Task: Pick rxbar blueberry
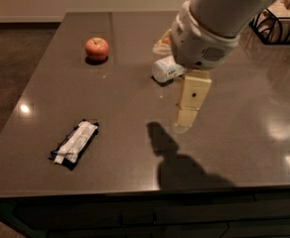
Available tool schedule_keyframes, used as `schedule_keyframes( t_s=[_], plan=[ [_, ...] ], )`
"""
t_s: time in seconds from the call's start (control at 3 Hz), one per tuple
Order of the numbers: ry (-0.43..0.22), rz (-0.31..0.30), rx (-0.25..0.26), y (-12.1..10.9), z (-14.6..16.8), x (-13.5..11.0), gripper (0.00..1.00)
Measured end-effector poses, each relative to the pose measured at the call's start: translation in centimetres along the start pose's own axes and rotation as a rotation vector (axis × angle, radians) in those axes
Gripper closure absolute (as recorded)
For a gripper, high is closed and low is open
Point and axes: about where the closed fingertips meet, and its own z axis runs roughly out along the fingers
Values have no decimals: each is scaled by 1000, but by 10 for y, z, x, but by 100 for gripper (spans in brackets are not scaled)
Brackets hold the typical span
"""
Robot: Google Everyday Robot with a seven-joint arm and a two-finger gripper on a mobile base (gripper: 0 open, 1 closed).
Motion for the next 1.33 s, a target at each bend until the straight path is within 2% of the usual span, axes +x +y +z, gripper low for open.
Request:
schedule_keyframes(
  t_s=[0.33, 0.67, 1.0, 1.33],
  plan=[
    [-37, -125, -43, 2, 24, -40, 0],
    [-57, -226, -96, 11, 50, -71, 0],
    [-60, -301, -139, 16, 75, -101, 0],
    [-27, -354, -177, 18, 104, -119, 0]
  ],
)
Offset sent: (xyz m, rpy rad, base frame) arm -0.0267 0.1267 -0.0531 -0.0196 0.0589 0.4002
